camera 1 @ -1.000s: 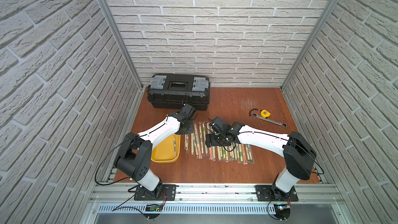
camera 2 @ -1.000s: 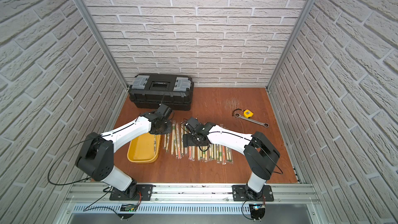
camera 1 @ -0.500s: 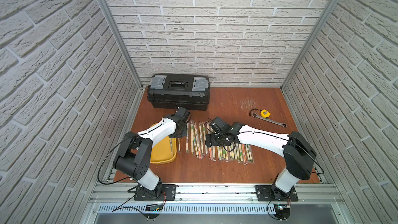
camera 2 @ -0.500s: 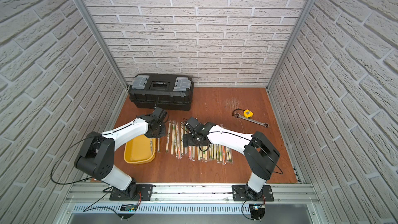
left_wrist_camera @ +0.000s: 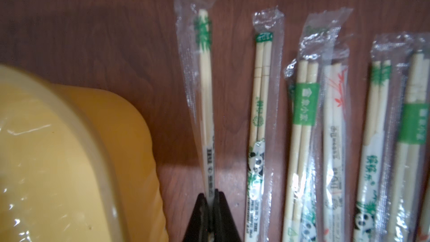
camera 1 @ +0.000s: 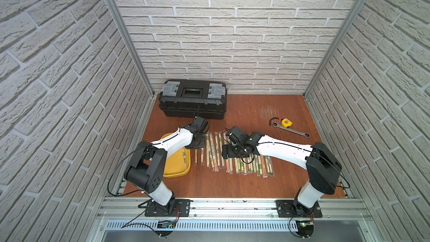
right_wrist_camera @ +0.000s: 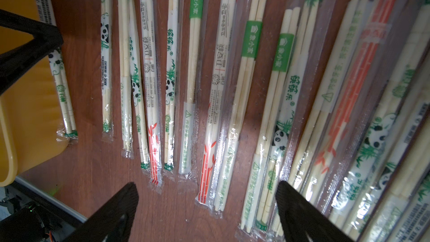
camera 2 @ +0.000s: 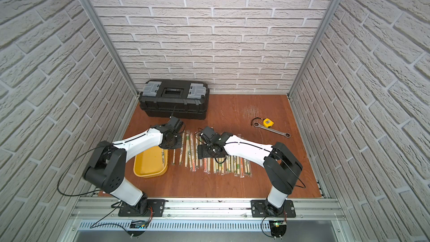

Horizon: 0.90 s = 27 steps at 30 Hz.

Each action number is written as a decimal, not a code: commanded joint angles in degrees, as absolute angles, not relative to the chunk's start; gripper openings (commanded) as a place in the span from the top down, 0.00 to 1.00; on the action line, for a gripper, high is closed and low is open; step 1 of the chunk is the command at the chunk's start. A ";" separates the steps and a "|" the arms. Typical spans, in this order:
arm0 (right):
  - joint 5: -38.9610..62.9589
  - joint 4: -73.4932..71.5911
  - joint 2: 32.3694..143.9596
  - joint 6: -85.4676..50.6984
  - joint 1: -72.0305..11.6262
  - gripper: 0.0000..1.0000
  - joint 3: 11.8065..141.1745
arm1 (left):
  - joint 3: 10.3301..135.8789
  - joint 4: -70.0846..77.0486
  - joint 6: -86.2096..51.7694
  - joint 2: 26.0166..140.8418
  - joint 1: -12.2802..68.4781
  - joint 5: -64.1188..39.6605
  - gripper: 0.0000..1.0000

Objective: Take the paired disposable chopsticks out of the storage box
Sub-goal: Place the paired disposable chopsticks at the center of the board.

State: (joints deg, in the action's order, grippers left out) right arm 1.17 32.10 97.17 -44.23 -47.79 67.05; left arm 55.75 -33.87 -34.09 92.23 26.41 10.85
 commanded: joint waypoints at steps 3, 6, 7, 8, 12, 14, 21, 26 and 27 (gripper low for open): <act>0.79 31.38 95.56 -44.21 -47.72 0.06 66.28 | 56.11 -31.60 -33.74 94.20 27.13 9.59 0.94; 0.70 31.20 95.44 -44.30 -47.70 0.06 66.17 | 56.25 -31.13 -33.75 94.99 27.27 9.10 0.92; 0.70 31.20 95.54 -44.21 -47.72 0.06 66.26 | 56.32 -31.03 -33.76 95.18 27.33 9.00 0.91; 0.71 31.26 95.54 -44.17 -47.72 0.06 66.27 | 56.40 -30.94 -33.72 95.38 27.43 8.99 0.90; 0.70 31.29 95.45 -44.37 -47.72 0.06 66.27 | 56.60 -31.02 -33.77 95.72 27.60 8.79 0.82; 0.70 31.29 95.34 -44.24 -47.72 0.06 66.18 | 56.78 -31.19 -33.75 95.43 27.60 8.71 0.72; 0.69 31.22 95.32 -44.38 -47.72 0.06 66.10 | 57.98 -32.64 -34.56 90.91 27.61 8.17 0.59; 0.71 31.46 95.62 -44.13 -47.72 0.06 66.44 | 58.89 -34.72 -35.68 84.56 27.45 9.57 0.55; 0.64 31.46 95.54 -44.12 -47.72 0.06 66.44 | 58.89 -35.24 -35.98 83.39 27.27 9.95 0.55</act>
